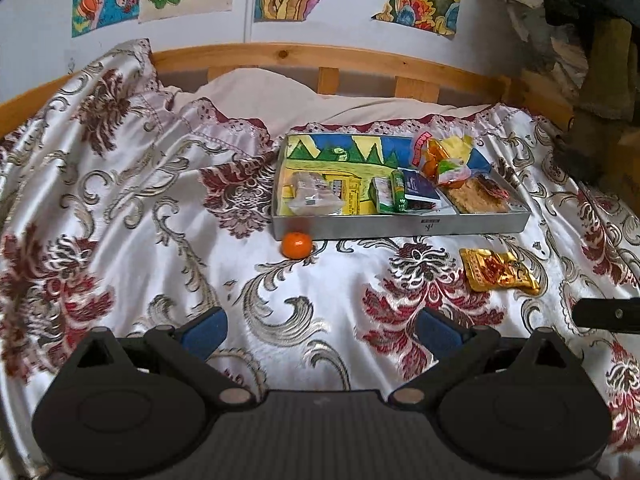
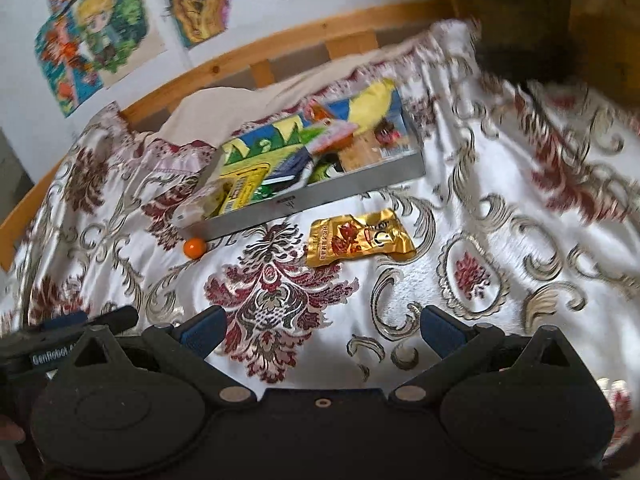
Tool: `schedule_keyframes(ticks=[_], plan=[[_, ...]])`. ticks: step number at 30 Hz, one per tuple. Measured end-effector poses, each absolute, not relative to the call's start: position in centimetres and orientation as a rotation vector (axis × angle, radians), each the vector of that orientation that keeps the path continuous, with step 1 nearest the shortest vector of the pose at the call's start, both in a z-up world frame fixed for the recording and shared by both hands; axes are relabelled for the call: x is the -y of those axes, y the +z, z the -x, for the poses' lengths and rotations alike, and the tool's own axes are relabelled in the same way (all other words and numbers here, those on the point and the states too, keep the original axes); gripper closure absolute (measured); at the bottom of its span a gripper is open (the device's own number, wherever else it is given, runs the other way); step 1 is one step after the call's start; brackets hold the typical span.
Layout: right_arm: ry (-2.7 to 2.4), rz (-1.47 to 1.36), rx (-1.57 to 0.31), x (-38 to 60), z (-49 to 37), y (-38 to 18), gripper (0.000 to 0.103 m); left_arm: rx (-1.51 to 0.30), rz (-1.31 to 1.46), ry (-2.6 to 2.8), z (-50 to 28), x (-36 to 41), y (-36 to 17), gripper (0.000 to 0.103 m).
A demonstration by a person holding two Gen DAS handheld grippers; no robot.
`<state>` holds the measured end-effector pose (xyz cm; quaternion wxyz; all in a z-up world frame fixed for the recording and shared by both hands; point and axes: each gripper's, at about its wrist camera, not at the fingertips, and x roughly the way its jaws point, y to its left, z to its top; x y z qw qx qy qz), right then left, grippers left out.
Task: Organize snacks
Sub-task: 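Lower left tool onto the tangerine while right tool approaches gold snack pouch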
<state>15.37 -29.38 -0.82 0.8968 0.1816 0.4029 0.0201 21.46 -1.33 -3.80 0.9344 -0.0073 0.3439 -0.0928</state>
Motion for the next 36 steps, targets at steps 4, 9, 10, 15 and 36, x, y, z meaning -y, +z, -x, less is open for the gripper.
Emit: schedule_keyframes(ticks=[4, 9, 10, 15, 36], plan=[[0.037, -0.428, -0.832, 29.6, -17.9, -2.1, 0.001, -0.699, 0.053, -0.171, -23.5, 1.3, -4.5, 0.001], [0.010, -0.460, -0.818, 29.2, -20.8, -4.1, 0.001, -0.688, 0.133, -0.150, -26.3, 0.5, -5.6, 0.001], [0.007, -0.468, -0.820, 29.2, -21.2, -4.5, 0.001, -0.682, 0.144, -0.148, -26.9, 0.3, -5.9, 0.001], [-0.034, -0.417, -0.853, 28.2, -22.7, -6.1, 0.011, -0.654, 0.177, -0.181, -29.5, -1.0, -7.4, 0.001], [-0.131, -0.515, -0.803, 29.7, -25.5, -8.2, 0.020, -0.702, 0.150, -0.228, -35.8, 0.1, -11.9, 0.016]])
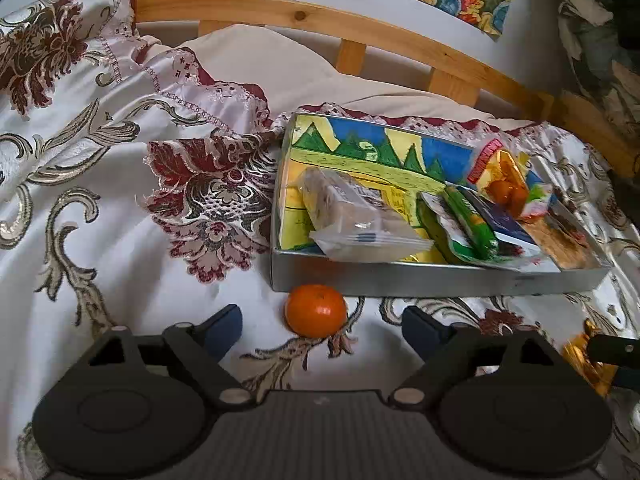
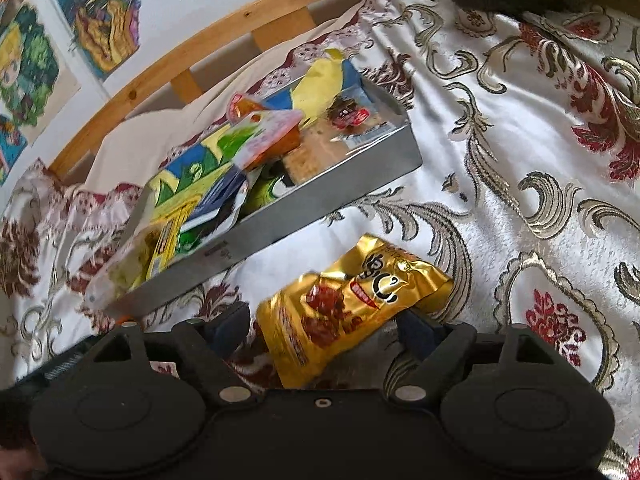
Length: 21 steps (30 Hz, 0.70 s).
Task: Organize snacks
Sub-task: 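Lower left tool onto the tangerine while right tool approaches gold snack pouch, then grasp the tangerine with left tool while right tool grasps gold snack pouch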
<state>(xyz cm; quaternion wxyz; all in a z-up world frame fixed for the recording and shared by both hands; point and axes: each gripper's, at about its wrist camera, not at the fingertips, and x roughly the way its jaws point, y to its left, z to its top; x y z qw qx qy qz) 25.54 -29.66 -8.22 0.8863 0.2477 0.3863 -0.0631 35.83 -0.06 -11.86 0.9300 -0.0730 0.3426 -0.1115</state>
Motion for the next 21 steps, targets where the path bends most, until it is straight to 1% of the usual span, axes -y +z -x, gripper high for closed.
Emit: schedule_keyframes(ticks=[2, 3, 5, 6, 7, 8, 10, 12, 13, 21], plan=[[-0.141, -0.525, -0.796, 30.1, -25.7, -8.3, 0.024, -0.696, 0.148, -0.226, -36.1, 0.3, -12.1, 0.024], [-0.146, -0.536, -0.793, 30.5, -25.9, -8.4, 0.025, -0.694, 0.145, -0.226, -36.1, 0.4, -12.1, 0.026], [-0.153, -0.554, -0.789, 31.0, -26.1, -8.7, 0.029, -0.697, 0.137, -0.230, -36.3, 0.6, -12.2, 0.036], [-0.155, -0.557, -0.787, 31.1, -26.2, -8.8, 0.031, -0.698, 0.134, -0.229, -36.3, 0.7, -12.2, 0.039], [-0.157, -0.554, -0.786, 31.2, -26.3, -8.8, 0.035, -0.696, 0.131, -0.222, -36.3, 0.8, -12.3, 0.046], [-0.161, -0.546, -0.786, 31.2, -26.3, -8.9, 0.039, -0.688, 0.131, -0.214, -36.2, 0.9, -12.3, 0.050], [-0.164, -0.535, -0.787, 31.1, -26.4, -9.0, 0.043, -0.679, 0.123, -0.208, -35.9, 1.1, -12.4, 0.055], [-0.160, -0.526, -0.787, 30.9, -26.4, -9.0, 0.045, -0.676, 0.114, -0.215, -35.7, 1.4, -12.4, 0.064], [-0.156, -0.520, -0.788, 30.9, -26.4, -9.0, 0.046, -0.676, 0.115, -0.227, -35.6, 1.5, -12.4, 0.066], [-0.121, -0.478, -0.797, 30.0, -26.5, -9.0, 0.046, -0.664, 0.079, -0.326, -34.4, 3.5, -12.2, 0.067]])
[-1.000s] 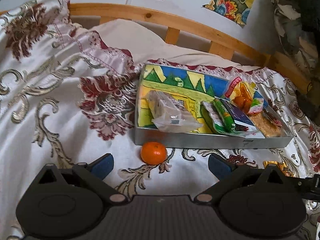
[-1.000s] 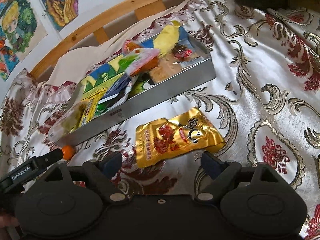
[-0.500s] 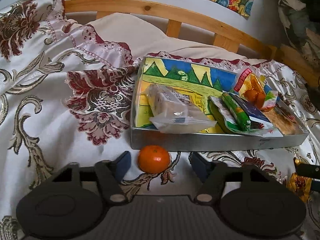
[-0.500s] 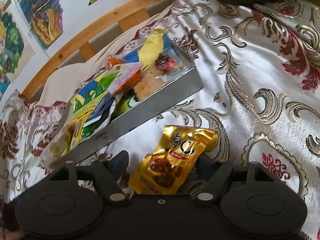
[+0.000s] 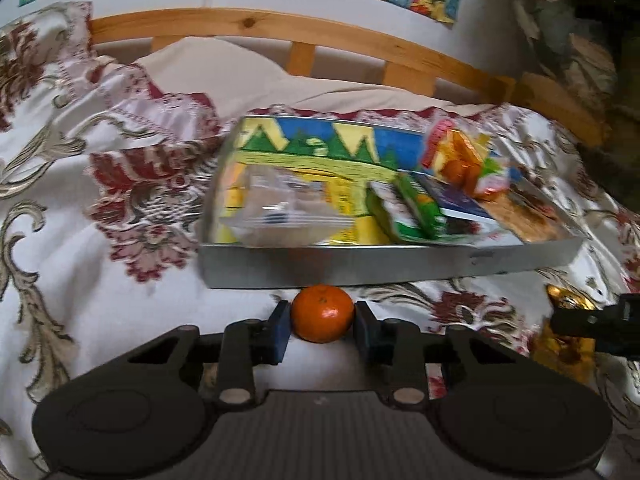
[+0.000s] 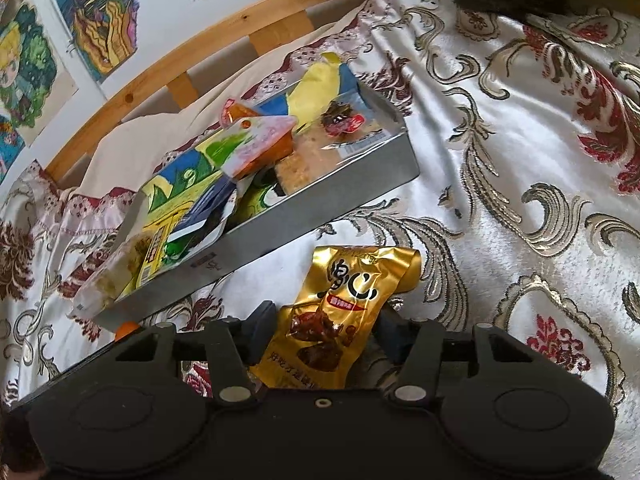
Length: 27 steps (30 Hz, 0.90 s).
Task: Organize snacks
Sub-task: 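Grasp the tangerine with left tool while right tool grasps gold snack pouch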
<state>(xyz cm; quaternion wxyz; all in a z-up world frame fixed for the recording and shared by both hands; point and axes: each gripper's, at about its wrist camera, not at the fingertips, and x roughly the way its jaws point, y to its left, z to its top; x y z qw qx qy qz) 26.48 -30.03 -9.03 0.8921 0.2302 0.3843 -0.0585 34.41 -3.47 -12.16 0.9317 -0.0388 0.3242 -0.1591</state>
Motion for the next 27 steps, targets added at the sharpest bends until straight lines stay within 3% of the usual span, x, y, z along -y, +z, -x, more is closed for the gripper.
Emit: schedule_keyframes(ticks=[6, 10, 14, 22, 25, 27], plan=[[-0.139, -0.363, -0.806, 28.7, -26.7, -9.0, 0.059, -0.649, 0.050, -0.370, -33.3, 4.8, -12.0, 0.067], [-0.116, -0.338, -0.797, 28.1, -26.6, -9.0, 0.073, -0.644, 0.049, -0.396, -32.6, 5.6, -11.8, 0.067], [-0.116, -0.317, -0.788, 27.8, -26.4, -8.9, 0.079, -0.640, 0.035, -0.417, -31.9, 6.4, -11.4, 0.067], [-0.112, -0.304, -0.744, 27.3, -25.7, -7.5, 0.081, -0.643, -0.056, -0.362, -30.5, 8.1, -10.2, 0.068], [-0.101, -0.287, -0.719, 27.1, -25.4, -6.7, 0.089, -0.640, -0.078, -0.347, -30.1, 8.6, -9.6, 0.068], [-0.098, -0.275, -0.702, 27.0, -25.3, -6.3, 0.089, -0.636, -0.079, -0.346, -30.0, 8.7, -9.3, 0.068]])
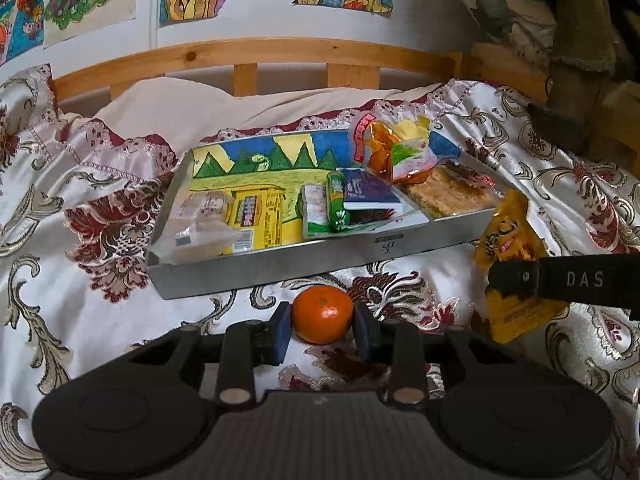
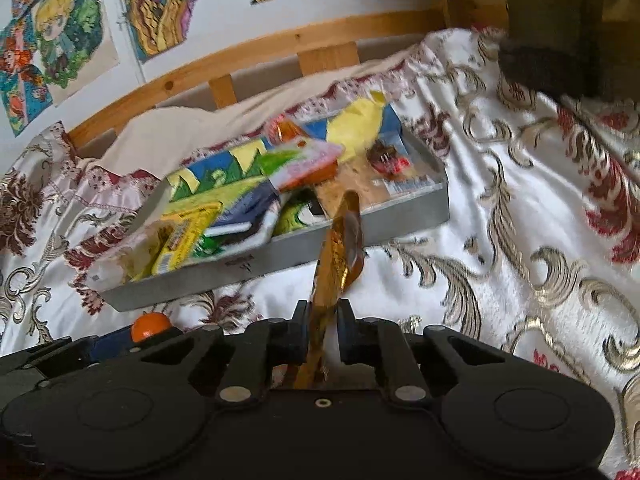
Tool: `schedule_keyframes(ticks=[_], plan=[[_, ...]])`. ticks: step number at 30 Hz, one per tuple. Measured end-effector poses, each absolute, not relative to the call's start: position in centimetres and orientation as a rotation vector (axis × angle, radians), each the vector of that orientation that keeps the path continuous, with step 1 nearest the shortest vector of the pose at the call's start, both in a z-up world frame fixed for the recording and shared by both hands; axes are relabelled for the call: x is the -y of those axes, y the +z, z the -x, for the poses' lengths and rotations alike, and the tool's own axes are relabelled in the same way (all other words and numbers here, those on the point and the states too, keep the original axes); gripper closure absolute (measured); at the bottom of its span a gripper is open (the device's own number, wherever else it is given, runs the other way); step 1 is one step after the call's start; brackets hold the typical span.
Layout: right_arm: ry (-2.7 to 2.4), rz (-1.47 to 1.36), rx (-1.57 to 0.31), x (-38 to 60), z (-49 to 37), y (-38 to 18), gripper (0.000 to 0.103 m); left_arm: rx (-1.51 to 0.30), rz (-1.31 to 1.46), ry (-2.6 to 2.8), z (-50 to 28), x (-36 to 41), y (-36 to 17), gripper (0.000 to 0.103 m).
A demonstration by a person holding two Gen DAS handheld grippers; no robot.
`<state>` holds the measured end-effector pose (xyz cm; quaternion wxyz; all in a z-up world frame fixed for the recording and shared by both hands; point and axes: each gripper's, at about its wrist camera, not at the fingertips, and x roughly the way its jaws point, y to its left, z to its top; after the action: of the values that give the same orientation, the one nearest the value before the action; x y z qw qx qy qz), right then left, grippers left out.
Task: Organize snacks
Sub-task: 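Carry tangerine and gold pouch over the grey tray and release them inside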
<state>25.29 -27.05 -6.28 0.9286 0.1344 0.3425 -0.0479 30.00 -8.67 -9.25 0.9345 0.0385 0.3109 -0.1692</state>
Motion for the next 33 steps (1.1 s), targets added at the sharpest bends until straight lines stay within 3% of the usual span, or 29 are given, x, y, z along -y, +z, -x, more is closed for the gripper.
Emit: schedule_keyframes(ticks=[9, 23, 33], plan=[[-0.111, -0.289, -0.679, 27.5, -25.3, -5.7, 0.089, -0.596, -0.087, -0.352, -29.8, 9.0, -8.0, 0.068], [-0.004, -0.168, -0.423, 25.9, -25.7, -1.4, 0.089, -0.422, 0.083, -0.329, -32.7, 6.4, -2.6, 0.068], [0.098, -0.119, -0.419, 22.9, -31.7, -2.3, 0.089, -0.434, 0.162, -0.304, -36.8, 3.3, -3.8, 0.068]])
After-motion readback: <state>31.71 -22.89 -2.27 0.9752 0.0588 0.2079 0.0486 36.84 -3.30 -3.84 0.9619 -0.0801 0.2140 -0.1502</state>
